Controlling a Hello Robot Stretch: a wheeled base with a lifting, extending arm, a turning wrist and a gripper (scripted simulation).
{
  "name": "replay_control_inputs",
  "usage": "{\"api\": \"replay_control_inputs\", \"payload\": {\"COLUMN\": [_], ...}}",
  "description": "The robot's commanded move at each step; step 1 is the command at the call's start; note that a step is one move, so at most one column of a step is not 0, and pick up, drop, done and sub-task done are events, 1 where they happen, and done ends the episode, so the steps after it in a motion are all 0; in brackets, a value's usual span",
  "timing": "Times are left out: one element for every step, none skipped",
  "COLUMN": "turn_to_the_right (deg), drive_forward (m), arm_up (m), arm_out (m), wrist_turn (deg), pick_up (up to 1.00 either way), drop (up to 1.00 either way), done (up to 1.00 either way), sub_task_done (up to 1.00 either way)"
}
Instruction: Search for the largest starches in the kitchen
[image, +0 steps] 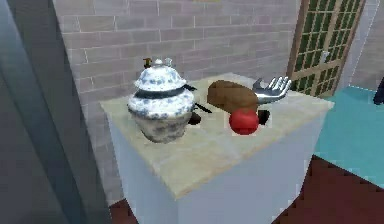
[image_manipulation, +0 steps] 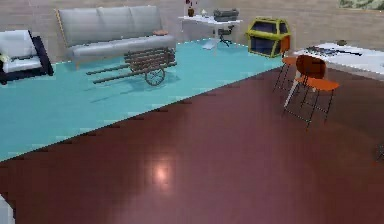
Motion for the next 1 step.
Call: {"api": "replay_control_inputs", "payload": {"turn_to_the_right": [45.0], "drive_forward": [0.0], "arm_up": [0.0], "arm_out": [0.0], "wrist_turn": [0.0], "pick_up": [0.0], "drop": [0.0], "done": [0.0], "sub_task_done": [0.0]}}
